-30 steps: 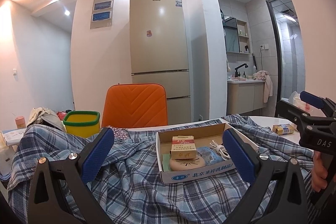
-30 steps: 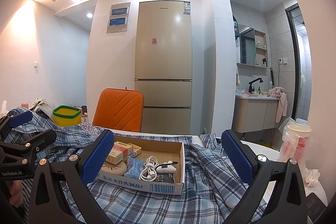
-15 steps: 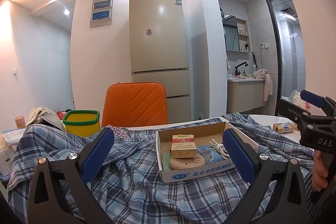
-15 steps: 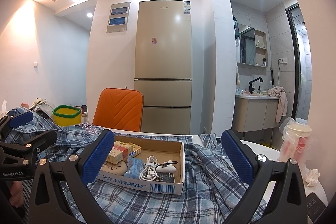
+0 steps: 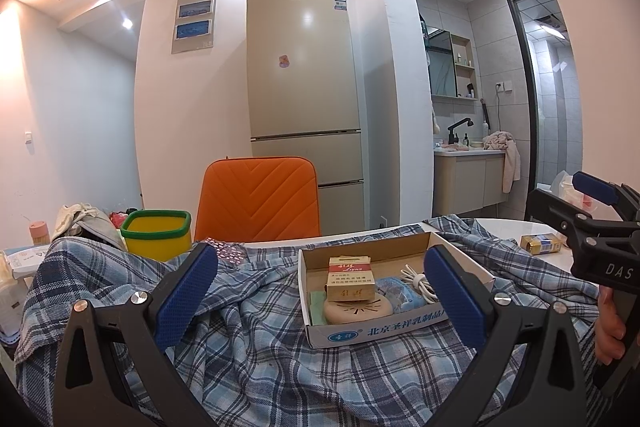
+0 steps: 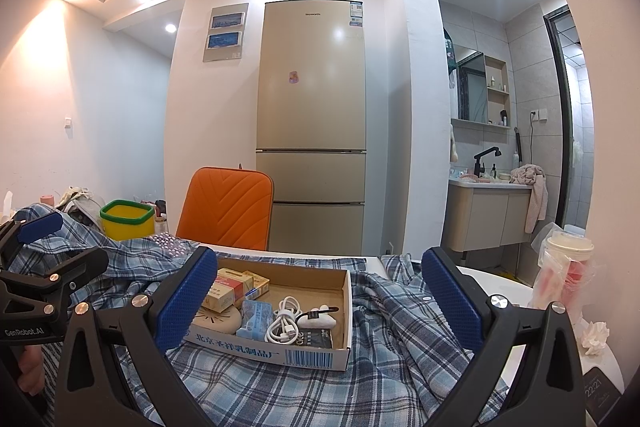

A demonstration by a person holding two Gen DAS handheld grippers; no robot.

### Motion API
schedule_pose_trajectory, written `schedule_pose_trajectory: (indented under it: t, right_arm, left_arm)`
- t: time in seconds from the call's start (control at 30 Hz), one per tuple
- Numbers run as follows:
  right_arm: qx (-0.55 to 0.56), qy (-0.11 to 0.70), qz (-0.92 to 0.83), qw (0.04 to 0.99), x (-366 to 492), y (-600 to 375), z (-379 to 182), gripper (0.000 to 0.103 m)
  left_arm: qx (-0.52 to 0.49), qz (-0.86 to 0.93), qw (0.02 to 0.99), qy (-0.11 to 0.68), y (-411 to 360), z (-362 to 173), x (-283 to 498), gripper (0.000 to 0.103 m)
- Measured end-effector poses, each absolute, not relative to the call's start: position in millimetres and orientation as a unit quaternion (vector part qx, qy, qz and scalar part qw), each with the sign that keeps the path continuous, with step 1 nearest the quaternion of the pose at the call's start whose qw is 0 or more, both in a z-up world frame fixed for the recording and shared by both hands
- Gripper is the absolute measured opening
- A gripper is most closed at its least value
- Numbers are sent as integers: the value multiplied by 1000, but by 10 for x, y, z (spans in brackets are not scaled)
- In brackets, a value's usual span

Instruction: Organize soft objects

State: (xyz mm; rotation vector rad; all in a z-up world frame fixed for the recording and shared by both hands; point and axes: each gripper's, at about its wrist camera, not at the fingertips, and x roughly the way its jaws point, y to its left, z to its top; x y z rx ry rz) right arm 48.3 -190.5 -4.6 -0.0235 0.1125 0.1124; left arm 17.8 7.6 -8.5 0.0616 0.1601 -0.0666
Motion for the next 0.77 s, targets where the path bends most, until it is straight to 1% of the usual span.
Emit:
schedule_pose_trajectory:
  t: [0.77]
  right_arm:
    - [-12,60,54,997,493,-1907,-43,103]
  left_arm:
    - [31,-30,996,82,87,-107,193,103]
